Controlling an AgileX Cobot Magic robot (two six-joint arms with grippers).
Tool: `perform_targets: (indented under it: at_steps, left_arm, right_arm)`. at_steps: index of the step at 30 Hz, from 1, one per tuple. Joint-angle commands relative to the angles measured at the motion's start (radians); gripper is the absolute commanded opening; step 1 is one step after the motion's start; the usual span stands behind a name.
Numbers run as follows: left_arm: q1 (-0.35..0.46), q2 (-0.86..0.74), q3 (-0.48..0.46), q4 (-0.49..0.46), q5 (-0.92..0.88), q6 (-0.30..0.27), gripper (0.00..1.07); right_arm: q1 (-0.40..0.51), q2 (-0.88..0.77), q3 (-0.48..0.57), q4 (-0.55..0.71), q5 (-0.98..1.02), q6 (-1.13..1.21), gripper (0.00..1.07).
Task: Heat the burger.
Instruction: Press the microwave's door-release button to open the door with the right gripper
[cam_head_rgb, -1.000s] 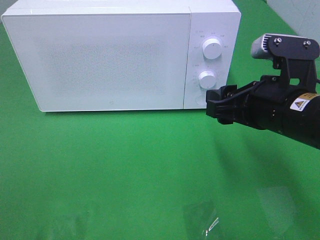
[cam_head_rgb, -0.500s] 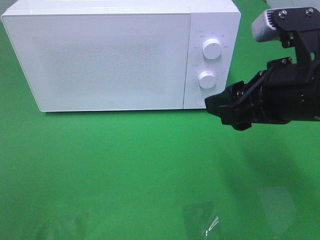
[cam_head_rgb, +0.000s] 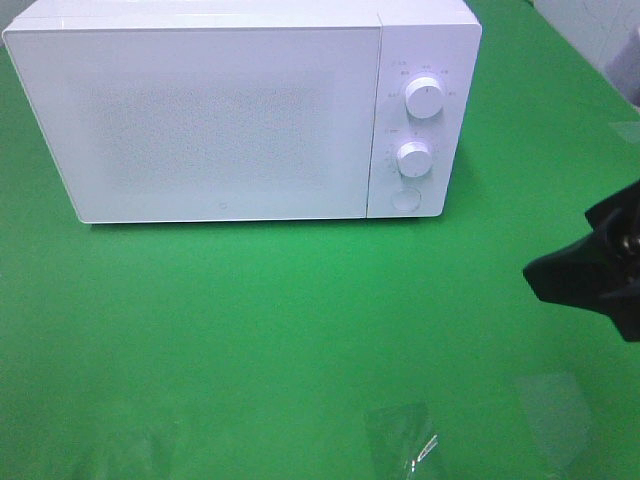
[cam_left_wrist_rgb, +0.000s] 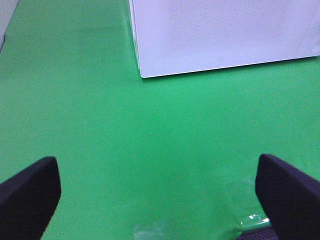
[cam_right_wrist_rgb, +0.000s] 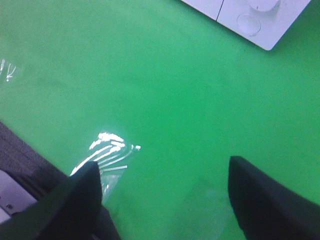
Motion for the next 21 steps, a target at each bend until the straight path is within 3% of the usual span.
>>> perform_targets:
  at_steps: [1,9,12,13,21]
  left_arm:
    - [0.006,-0.017,0.004,-0.003,-0.006,-0.004,0.98]
    - [0.006,-0.017,0.004,-0.003,-0.006,-0.004,0.98]
    - [0.006,-0.017,0.004,-0.003,-0.006,-0.004,0.98]
    - [0.006,-0.017,0.004,-0.003,-0.006,-0.004,0.98]
    - [0.006,-0.017,0.004,-0.003,-0.006,-0.004,0.98]
  right_arm:
    - [-0.002,-0.053,-0.005,-0.014,0.078,0.018,0.69]
    - [-0.020,-0.288,0.000,-0.040,0.130,0.079,0.69]
    - [-0.076,-0.361,0.027,-0.035,0.160,0.104,0.69]
    - [-0.150,-0.438,0.067,-0.040,0.179,0.105,0.69]
    - [-0.274,-0.623,0.166,-0.027,0.226,0.171,0.69]
